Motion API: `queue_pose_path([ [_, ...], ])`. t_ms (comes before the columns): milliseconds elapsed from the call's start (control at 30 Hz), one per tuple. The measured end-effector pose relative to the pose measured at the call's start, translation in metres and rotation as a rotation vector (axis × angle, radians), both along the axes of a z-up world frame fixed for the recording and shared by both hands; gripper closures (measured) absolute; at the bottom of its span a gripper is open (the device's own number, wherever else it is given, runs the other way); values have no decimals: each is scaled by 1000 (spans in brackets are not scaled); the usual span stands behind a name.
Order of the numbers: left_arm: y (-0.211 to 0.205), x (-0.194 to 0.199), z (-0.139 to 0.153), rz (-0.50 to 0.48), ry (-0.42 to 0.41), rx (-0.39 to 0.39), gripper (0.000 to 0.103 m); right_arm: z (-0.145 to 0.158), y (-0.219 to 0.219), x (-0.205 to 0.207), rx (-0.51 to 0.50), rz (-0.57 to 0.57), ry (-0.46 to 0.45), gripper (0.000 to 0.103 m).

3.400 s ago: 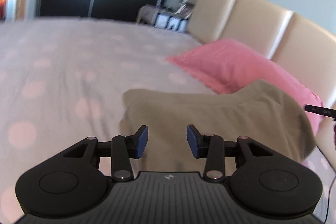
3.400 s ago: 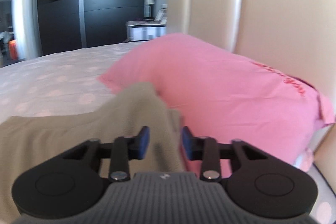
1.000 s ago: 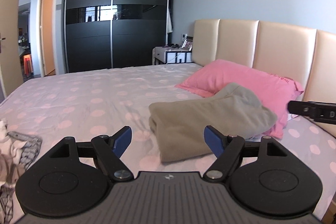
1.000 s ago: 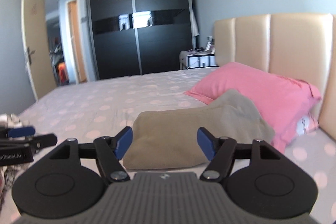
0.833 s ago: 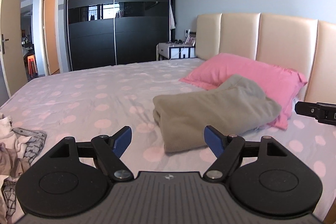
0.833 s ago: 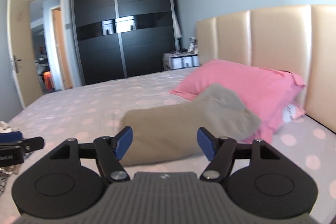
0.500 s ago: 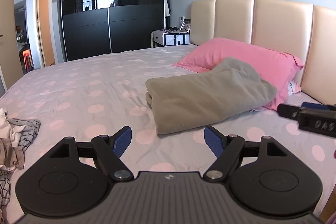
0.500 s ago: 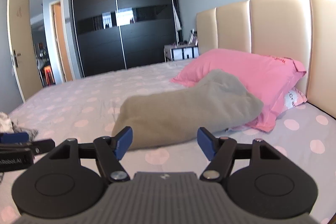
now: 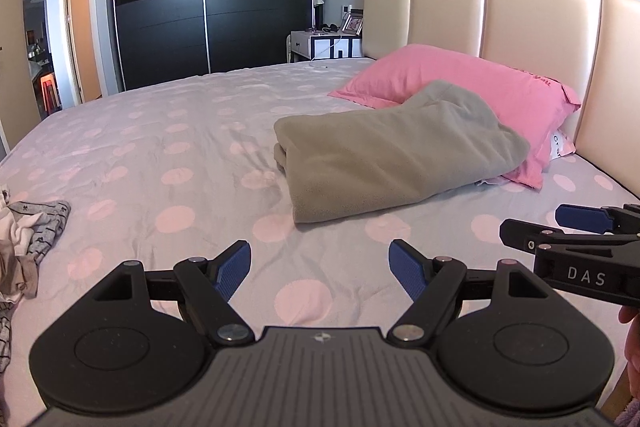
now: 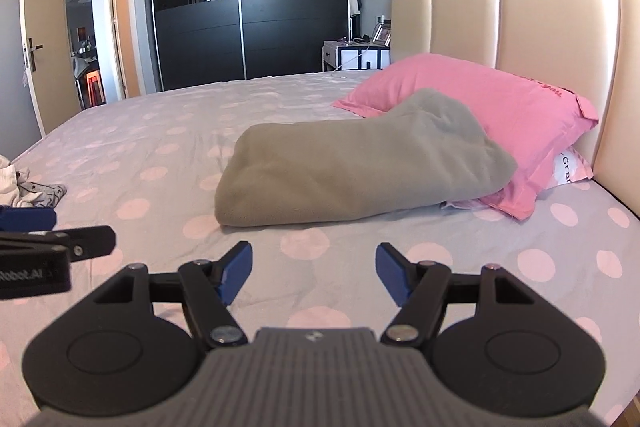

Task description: Fold clothes

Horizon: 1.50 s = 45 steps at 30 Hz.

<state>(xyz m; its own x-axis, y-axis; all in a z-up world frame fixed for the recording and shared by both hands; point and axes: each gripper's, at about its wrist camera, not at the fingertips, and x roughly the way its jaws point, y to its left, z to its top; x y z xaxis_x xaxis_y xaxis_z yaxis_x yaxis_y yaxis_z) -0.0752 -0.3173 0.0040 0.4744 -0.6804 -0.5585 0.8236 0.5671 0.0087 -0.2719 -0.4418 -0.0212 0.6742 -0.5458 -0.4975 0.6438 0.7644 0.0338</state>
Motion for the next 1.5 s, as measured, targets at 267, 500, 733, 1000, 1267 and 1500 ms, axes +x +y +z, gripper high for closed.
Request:
queue_pose_path([
  [267,-10,0,-11,-1,40,29,28,-3,-5,2,21,-14,34,32],
  [500,-18,-1,-21,10,63,51,28,-5,-8,4,30,-10,46,32],
  [733,-24,-6,-25,3,65,64,28,-4,-10,2,33,-10,39,31],
  [1000,-29,-10,-26,-5,79,61,28,-4,-13,1,43,-18,37,31],
  [1267,-31,-10,-25,-6,86,66,28,-4,-14,-1,44,-12,33,31],
  [1500,-31,-10,-25,-6,90,69,28,-5,-14,-2,47,-5,41,31],
])
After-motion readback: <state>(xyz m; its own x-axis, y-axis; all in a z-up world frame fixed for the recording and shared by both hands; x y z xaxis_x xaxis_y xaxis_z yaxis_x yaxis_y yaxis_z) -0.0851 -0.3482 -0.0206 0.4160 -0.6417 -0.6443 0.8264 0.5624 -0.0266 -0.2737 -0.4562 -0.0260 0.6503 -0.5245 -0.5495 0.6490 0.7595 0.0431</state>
